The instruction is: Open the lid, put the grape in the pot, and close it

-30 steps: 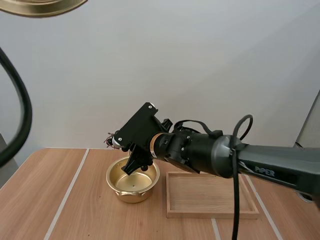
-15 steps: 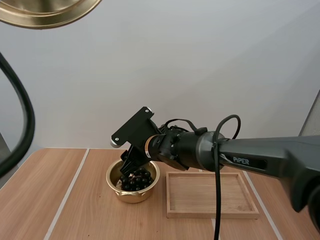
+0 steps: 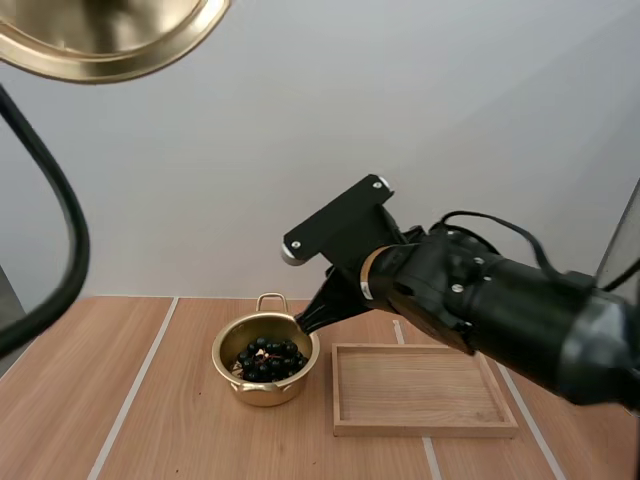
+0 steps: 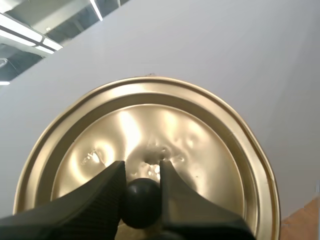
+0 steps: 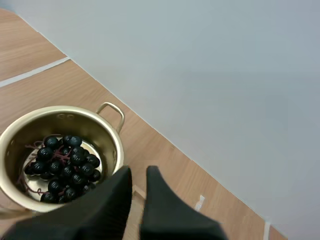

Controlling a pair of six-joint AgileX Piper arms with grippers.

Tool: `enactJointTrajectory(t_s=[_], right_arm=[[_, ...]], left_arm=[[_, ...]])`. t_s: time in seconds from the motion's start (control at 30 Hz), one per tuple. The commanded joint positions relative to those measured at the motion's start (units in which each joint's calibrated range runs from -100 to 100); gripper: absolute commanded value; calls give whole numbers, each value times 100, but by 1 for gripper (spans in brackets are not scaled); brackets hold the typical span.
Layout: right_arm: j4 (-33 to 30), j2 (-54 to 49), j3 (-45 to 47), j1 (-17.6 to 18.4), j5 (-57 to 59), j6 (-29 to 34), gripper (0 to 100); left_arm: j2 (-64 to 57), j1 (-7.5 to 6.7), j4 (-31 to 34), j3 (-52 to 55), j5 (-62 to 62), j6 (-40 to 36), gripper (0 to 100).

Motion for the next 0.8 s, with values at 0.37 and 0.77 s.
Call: enactJointTrajectory(t_s=[0.37,0.77], right_arm=[[305,-3352,212,-391,4039,-468,0],[1703,-4078,212,-982,4708,-1216,0]], left_arm=[[1093,-13,-492,2046,355,342,0],[2441,-13,-1213,4268,-1408,856,0]])
